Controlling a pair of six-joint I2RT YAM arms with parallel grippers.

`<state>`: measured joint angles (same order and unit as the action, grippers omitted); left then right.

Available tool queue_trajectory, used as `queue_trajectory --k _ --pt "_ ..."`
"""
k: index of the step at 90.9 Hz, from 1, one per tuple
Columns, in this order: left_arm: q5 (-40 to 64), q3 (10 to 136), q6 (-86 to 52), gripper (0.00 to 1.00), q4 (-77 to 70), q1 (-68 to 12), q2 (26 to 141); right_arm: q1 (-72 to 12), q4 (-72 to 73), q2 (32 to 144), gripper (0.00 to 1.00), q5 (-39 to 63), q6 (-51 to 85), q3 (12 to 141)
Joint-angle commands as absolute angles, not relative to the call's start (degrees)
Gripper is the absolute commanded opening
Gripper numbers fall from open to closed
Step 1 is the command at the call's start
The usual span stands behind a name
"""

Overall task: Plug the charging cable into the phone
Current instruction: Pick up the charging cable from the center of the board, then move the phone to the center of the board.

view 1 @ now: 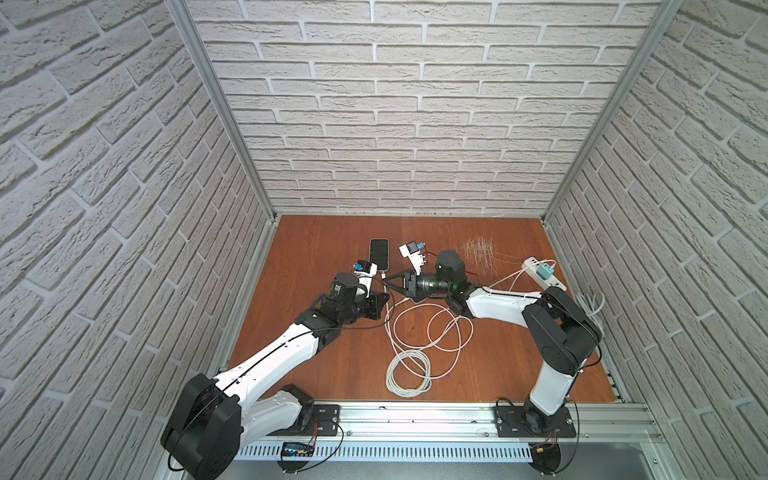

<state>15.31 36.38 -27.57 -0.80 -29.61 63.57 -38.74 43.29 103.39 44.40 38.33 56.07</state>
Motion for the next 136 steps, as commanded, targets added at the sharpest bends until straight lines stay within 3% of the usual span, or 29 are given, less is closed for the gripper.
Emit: queue_trajectory --k 1,6,9,17,26,43,84,108,136 --pt "12.2 36.4 -28.8 0.37 -1.2 -29.4 62.8 -38.7 44.5 100.4 0.03 43.3 36.5 55.4" --pt "10.0 36.8 -29.6 0.68 0.3 -29.0 62.5 -38.4 43.7 100.1 0.03 42.6 35.9 55.1" --pt "8.1 37.1 -30.4 0.81 1.4 -28.7 62.0 -38.2 42.8 99.8 0.03 42.1 35.2 54.9" --pt "1.9 37.9 -33.5 0.98 5.6 -27.0 60.5 -37.3 39.3 98.8 0.03 39.8 33.4 54.1" --pt "-2.3 41.1 -38.8 0.98 13.7 -21.0 61.6 -35.6 38.3 97.7 0.03 37.5 33.0 51.7" --pt "5.7 53.8 -39.6 0.98 24.9 -10.4 76.1 -32.4 39.1 96.7 0.03 33.5 34.7 47.8" --pt "4.1 94.4 -30.6 0.98 41.4 -9.9 116.6 -32.1 38.2 98.4 0.03 32.8 34.8 47.6" --pt "5.4 115.4 -26.0 0.98 50.5 -9.9 129.9 -32.1 39.0 98.9 0.03 33.5 35.3 48.2" --pt "6.9 127.5 -24.9 0.98 54.0 -11.3 139.1 -32.0 39.1 99.7 0.03 34.0 35.5 48.6"
